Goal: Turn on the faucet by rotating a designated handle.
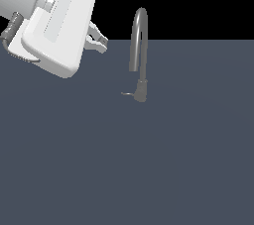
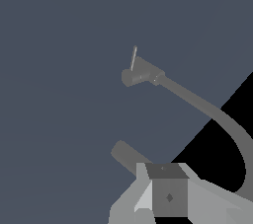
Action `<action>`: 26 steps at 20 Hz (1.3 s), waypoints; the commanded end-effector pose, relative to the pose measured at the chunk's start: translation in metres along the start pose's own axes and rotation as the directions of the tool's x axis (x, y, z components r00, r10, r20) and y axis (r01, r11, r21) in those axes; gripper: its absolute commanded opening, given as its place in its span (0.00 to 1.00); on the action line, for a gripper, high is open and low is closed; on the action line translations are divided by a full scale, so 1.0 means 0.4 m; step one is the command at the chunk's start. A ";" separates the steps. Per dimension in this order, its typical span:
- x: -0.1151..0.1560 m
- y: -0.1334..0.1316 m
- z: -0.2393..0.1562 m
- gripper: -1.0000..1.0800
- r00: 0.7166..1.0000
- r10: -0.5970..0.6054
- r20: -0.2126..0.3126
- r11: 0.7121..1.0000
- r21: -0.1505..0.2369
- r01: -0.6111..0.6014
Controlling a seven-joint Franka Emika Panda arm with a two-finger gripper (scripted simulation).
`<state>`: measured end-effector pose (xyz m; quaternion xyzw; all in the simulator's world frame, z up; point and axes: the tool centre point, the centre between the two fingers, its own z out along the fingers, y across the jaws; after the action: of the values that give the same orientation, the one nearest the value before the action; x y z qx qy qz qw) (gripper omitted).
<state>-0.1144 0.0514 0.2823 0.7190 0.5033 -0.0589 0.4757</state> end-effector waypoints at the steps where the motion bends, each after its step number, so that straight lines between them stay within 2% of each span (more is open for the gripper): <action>1: 0.019 -0.005 0.015 0.00 0.999 -0.039 0.004 0.999 -0.039 0.039; 7: 0.059 -0.017 0.052 0.00 0.992 -0.124 0.021 0.984 -0.125 0.126; 14: 0.104 -0.031 0.096 0.00 0.974 -0.219 0.051 0.949 -0.222 0.225; 20: 0.141 -0.042 0.136 0.00 0.951 -0.296 0.085 0.903 -0.301 0.308; 26: 0.177 -0.053 0.179 0.00 0.921 -0.369 0.126 0.841 -0.376 0.388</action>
<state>-0.0710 0.0470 0.1956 0.5075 0.6192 -0.0669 0.5954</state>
